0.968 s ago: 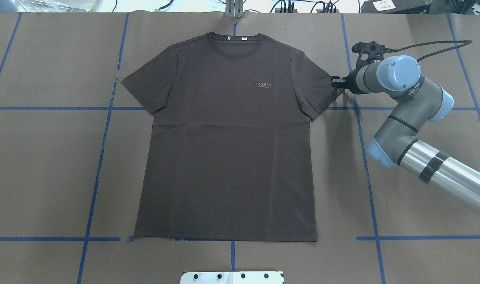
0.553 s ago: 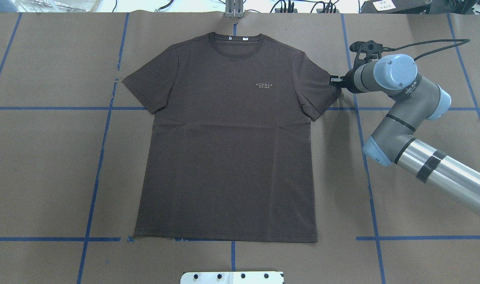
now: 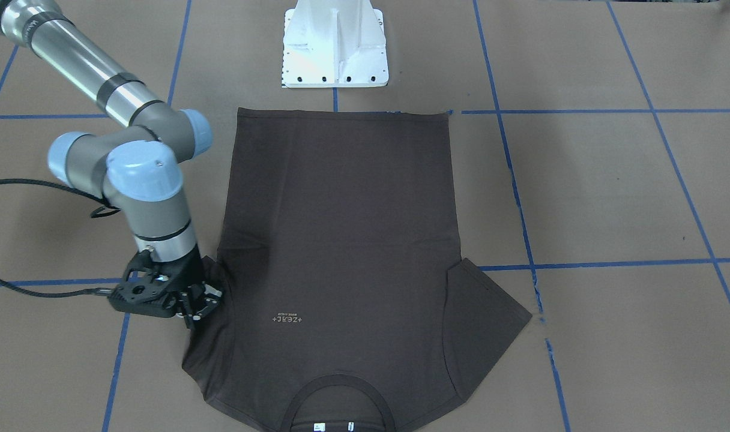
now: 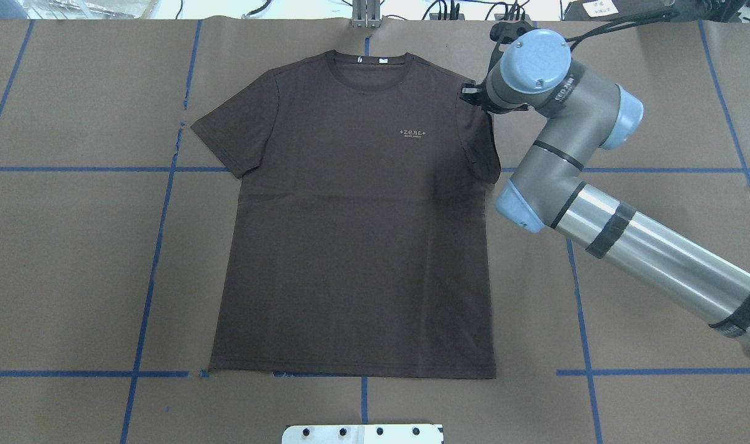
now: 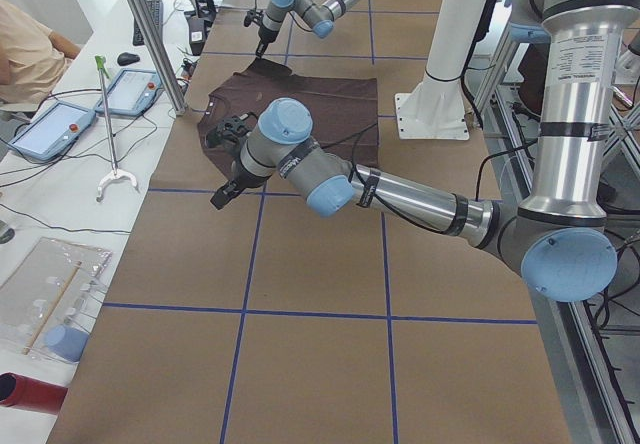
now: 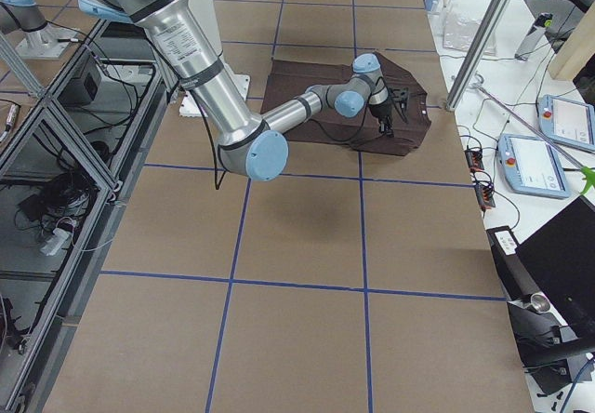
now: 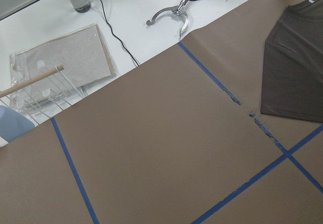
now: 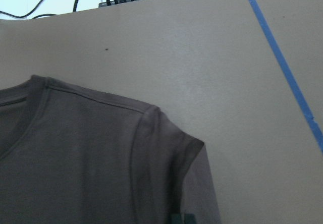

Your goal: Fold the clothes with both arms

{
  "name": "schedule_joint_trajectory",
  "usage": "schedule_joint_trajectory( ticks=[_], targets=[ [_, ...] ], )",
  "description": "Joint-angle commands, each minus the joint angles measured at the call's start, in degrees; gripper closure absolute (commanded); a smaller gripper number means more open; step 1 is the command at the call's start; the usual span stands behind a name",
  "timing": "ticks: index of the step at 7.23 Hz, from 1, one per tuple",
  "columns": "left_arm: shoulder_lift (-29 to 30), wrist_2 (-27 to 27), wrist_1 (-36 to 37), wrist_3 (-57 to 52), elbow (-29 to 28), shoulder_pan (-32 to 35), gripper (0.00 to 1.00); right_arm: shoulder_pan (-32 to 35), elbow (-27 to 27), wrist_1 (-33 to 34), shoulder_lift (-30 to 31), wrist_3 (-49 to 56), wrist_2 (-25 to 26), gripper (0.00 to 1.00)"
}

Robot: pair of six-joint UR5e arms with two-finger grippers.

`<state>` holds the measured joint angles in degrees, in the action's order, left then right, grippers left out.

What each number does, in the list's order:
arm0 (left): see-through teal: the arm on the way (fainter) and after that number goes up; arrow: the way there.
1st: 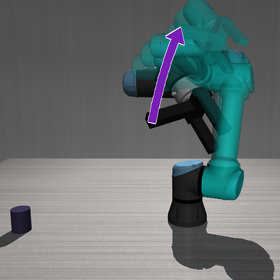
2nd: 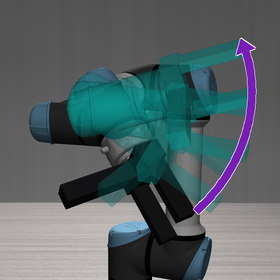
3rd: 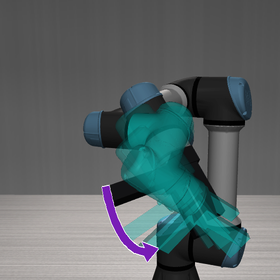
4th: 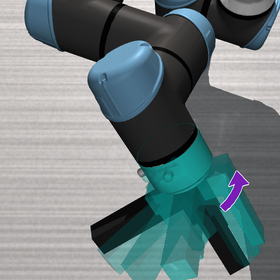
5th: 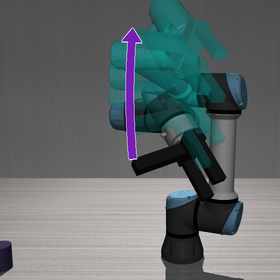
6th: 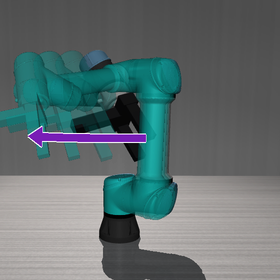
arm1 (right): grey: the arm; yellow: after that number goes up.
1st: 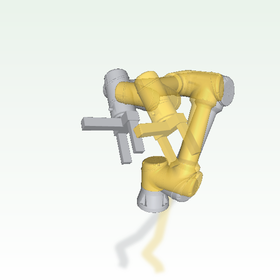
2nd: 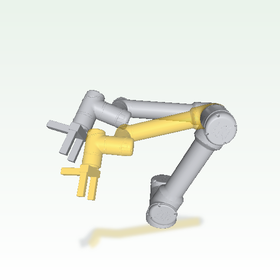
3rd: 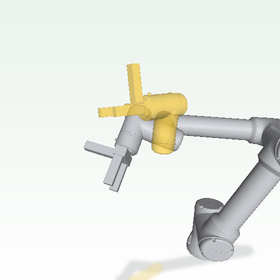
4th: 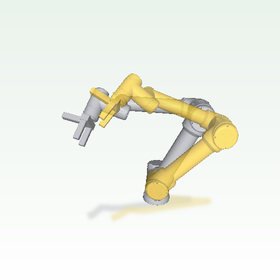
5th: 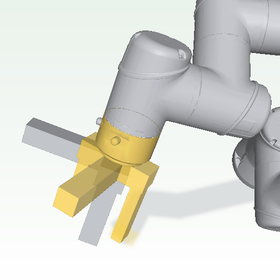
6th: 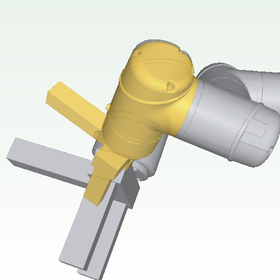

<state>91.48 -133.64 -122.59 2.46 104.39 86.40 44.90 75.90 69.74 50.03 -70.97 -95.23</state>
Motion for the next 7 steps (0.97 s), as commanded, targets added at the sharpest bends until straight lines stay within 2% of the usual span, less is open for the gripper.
schedule_joint_trajectory(
  ticks=[1,2,5,6,7],
  targets=[
    [-0.08,0.04,-0.02,0.00,0.02,0.00,0.00,-2.70,-0.31,2.77,-3.62,-3.73,2.41,1.00],
    [-0.08,0.04,-0.02,-0.09,0.03,0.00,0.00,-3.41,-0.75,2.34,-3.71,-4.95,4.42,1.00],
    [-0.08,-0.05,0.07,0.00,0.03,0.00,0.00,-4.47,-4.25,2.33,-6.78,-5.76,5.14,1.00],
    [-0.08,-0.05,0.07,-0.09,0.03,0.00,0.00,-4.47,-4.35,2.33,-6.70,-6.54,5.14,0.22],
    [-0.08,-0.05,-0.02,-0.09,0.03,0.00,0.00,-4.56,-4.79,2.42,-7.31,-6.38,5.14,0.00]
  ],
)
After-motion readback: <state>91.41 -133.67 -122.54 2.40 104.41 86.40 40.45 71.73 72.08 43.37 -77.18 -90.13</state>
